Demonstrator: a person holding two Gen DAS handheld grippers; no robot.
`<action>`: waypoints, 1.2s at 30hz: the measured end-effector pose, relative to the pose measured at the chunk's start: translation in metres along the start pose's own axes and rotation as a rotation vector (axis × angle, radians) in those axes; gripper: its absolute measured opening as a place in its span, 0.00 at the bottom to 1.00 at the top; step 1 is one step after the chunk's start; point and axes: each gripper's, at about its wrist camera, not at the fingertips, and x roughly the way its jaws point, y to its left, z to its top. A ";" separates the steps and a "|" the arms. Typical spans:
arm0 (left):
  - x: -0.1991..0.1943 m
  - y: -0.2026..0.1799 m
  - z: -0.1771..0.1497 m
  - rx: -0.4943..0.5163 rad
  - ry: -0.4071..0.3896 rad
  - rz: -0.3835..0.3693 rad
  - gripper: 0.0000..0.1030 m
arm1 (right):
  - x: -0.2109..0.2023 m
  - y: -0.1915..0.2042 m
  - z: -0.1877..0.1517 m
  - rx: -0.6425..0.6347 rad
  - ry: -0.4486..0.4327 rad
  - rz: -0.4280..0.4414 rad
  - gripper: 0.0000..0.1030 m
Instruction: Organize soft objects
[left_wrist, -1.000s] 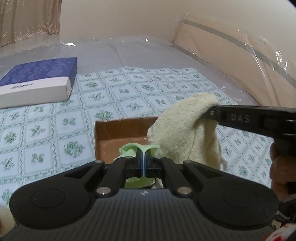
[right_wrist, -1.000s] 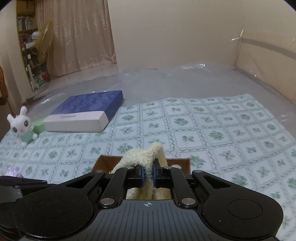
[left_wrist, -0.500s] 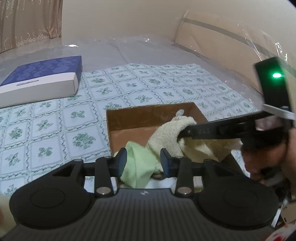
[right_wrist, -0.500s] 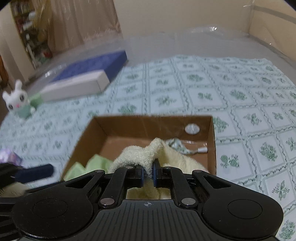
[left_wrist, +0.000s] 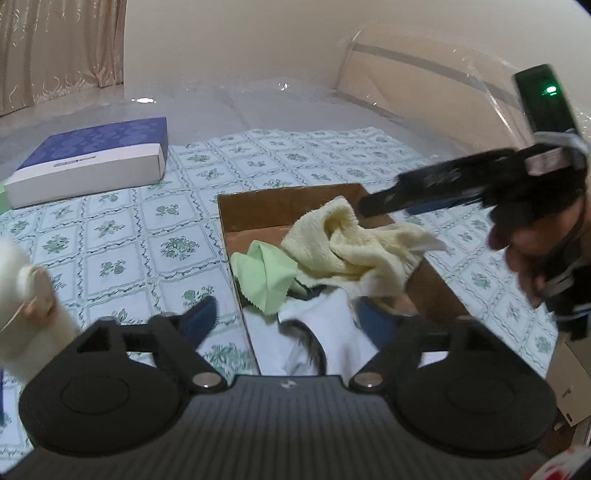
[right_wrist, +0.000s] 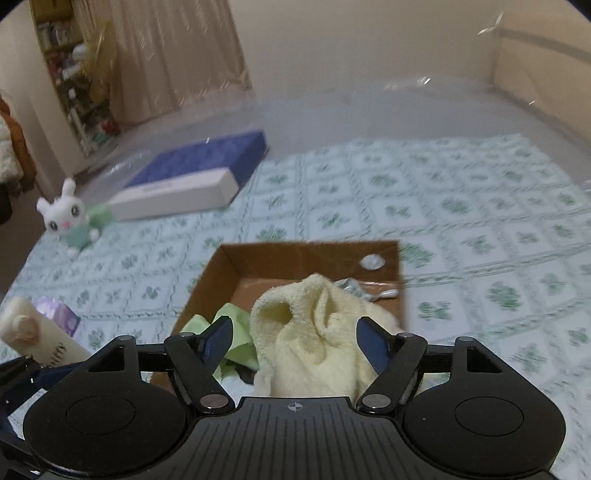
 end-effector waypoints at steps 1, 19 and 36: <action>-0.007 -0.001 -0.003 0.000 -0.008 -0.002 0.91 | -0.012 0.002 -0.003 0.003 -0.016 -0.017 0.77; -0.111 -0.020 -0.085 -0.062 0.041 0.071 0.99 | -0.163 0.070 -0.142 0.120 -0.103 -0.223 0.86; -0.184 -0.017 -0.145 -0.129 0.033 0.144 0.99 | -0.196 0.146 -0.225 0.012 -0.050 -0.263 0.86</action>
